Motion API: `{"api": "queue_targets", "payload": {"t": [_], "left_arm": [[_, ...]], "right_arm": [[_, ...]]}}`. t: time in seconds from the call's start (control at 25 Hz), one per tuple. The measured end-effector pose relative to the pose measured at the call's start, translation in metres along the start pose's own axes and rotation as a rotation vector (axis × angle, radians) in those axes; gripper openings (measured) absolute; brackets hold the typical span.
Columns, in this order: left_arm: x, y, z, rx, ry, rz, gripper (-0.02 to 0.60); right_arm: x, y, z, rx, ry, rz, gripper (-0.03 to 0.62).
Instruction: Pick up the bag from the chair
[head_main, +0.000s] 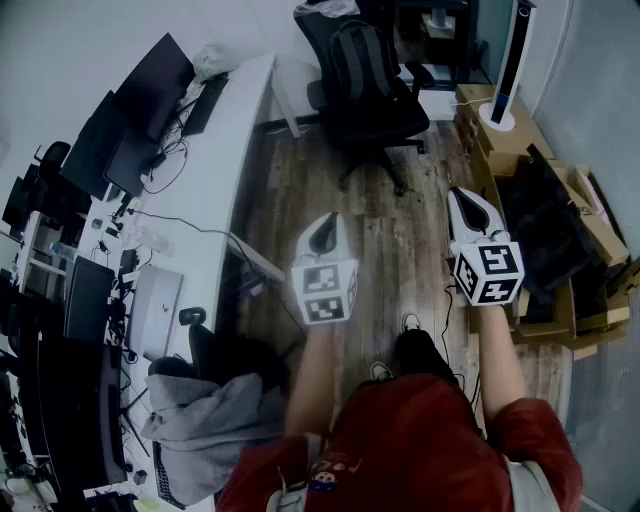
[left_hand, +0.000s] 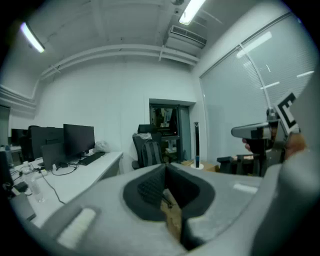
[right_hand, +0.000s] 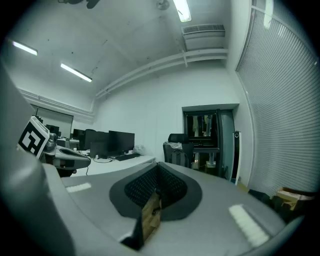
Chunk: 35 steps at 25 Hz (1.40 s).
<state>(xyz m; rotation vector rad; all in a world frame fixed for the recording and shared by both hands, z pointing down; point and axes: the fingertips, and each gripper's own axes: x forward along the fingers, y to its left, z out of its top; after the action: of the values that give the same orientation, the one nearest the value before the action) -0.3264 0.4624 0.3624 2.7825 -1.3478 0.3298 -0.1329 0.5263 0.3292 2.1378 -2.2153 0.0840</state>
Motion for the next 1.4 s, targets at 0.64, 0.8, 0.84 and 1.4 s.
{"api": "queue_targets", "payload": {"t": [0.64, 0.8, 0.84, 1.4], "left_arm": [[0.052, -0.006, 0.007, 0.014, 0.026, -0.011, -0.003], [0.078, -0.009, 0.012, 0.015, 0.029, -0.013, -0.003], [0.086, -0.01, 0.012, 0.016, 0.031, -0.014, -0.003], [0.22, -0.029, 0.024, 0.037, 0.081, 0.001, -0.003]], "right_arm": [[0.041, -0.035, -0.008, 0.023, 0.017, -0.004, 0.002], [0.061, -0.053, -0.013, 0.053, 0.016, -0.002, 0.002], [0.067, -0.058, -0.014, 0.056, 0.017, -0.001, 0.0], [0.159, -0.161, -0.028, 0.083, 0.037, 0.017, 0.0]]}}
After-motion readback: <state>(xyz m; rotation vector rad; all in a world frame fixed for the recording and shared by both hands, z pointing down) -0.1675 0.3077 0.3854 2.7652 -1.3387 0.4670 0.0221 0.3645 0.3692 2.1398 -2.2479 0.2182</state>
